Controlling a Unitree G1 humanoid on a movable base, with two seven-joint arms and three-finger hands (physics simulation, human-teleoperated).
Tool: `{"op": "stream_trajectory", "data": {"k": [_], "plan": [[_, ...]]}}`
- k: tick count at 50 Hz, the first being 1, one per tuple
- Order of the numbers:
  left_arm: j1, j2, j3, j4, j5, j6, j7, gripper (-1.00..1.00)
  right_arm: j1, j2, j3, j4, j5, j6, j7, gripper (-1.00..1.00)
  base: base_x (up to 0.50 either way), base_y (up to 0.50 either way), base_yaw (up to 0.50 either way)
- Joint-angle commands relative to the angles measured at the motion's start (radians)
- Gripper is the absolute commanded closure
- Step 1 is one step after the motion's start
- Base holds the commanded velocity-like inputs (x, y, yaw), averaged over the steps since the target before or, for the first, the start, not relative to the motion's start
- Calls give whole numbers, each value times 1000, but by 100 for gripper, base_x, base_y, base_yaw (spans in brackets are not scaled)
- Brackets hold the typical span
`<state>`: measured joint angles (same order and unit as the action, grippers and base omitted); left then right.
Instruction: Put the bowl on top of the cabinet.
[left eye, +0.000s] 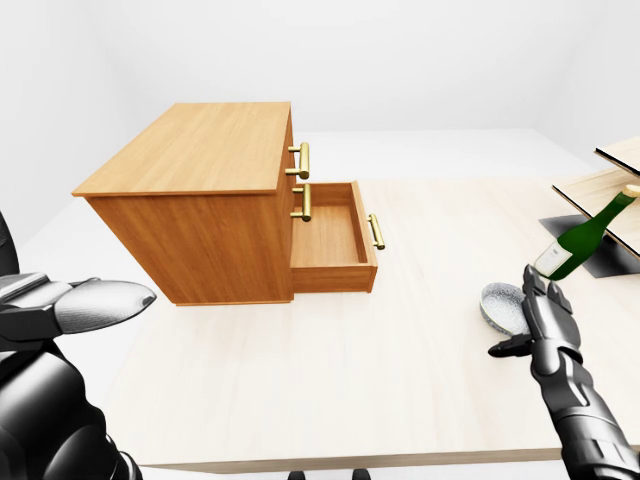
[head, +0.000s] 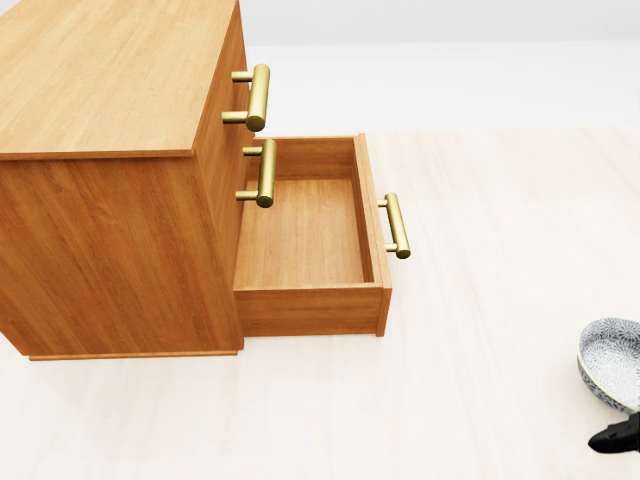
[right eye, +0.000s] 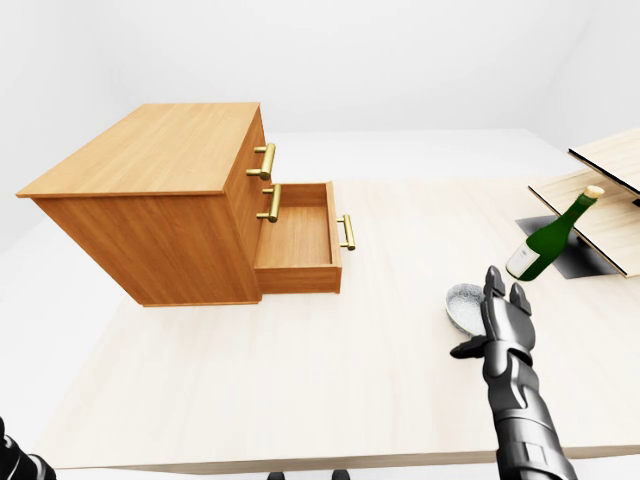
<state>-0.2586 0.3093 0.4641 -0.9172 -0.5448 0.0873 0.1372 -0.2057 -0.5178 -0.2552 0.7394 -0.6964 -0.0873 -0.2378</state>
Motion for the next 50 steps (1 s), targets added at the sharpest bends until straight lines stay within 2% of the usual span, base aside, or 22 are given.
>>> {"op": "stream_trajectory", "data": {"k": [1,6,23,24,26,50], "plan": [[0,1,0,0,-1,0,1,-100,-19,-7,17,55,-5,0,-29,-100,0,0,0],[-1,1,0,0,-2,0,2,-100,-44,-12,36,121,-11,0,-62,-100,0,0,0],[0,1,0,0,-2,0,2,-100,-35,-8,40,103,0,0,-52,-100,0,0,0],[0,1,0,0,-2,0,2,-100,-28,-5,36,88,8,0,-41,-19,0,0,0],[0,1,0,0,-2,0,2,-100,-22,-4,34,75,8,0,-37,100,0,0,0],[7,-9,-12,10,30,0,-14,-100,-28,-6,38,72,-1,0,-38,100,0,0,0]]}}
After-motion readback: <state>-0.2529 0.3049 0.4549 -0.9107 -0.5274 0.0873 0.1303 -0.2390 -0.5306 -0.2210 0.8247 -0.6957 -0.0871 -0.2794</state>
